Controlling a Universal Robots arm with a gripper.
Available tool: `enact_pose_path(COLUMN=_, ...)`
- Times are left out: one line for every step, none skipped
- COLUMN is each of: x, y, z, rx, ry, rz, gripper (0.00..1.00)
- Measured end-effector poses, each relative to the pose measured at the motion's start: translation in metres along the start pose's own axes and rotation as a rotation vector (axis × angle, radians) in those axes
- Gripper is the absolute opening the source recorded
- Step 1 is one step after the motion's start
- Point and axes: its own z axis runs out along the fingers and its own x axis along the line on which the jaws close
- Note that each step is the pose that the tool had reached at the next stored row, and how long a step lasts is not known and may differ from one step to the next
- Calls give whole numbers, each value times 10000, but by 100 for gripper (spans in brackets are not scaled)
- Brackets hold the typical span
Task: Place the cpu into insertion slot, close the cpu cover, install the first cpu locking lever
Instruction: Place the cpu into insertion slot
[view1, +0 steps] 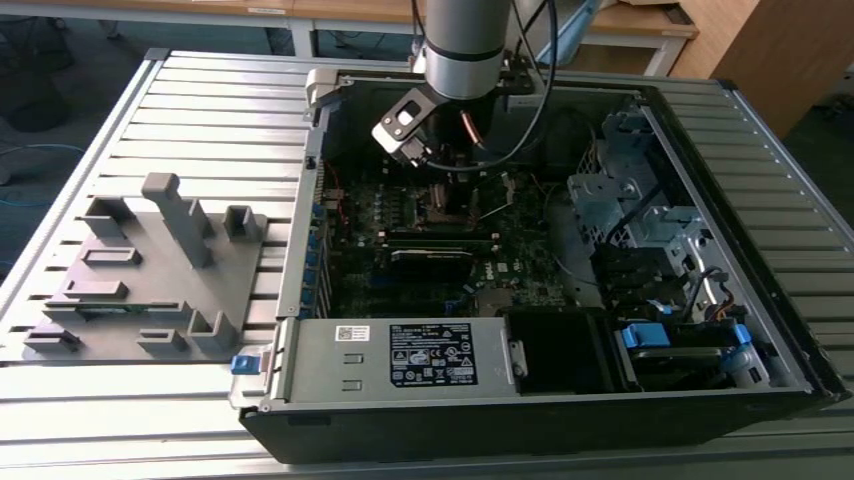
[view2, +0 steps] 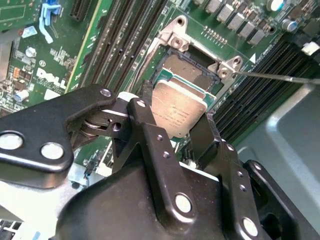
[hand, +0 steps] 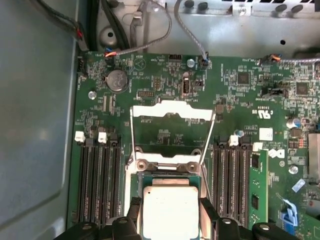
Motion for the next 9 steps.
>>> enact_pose_path(x=0, y=-14, z=3, rx=-3, ry=0, rz=0, gripper=54)
enact_pose_path(x=1, y=-26, z=4, rx=-5, ry=1, rz=0, gripper=54)
enact_pose_path(x=2, y=-32, z=4, rx=-5, ry=0, rz=0, gripper=54)
enact_pose_path(x=2, y=-34, z=4, rx=-4, ry=-1, rz=0, gripper=54)
enact_pose_path(x=2, y=-34, z=5, rx=-5, ry=0, rz=-1, gripper=54)
enact_pose_path(x=2, y=-34, z=5, rx=-5, ry=1, rz=-1, gripper=54)
enact_pose_path(x=2, y=-35, z=5, rx=-4, ry=0, rz=0, gripper=54)
enact_pose_path(x=2, y=-35, z=5, rx=-5, ry=1, rz=-1, gripper=54)
enact_pose_path(x=2, y=-35, z=6, rx=-5, ry=0, rz=-1, gripper=54)
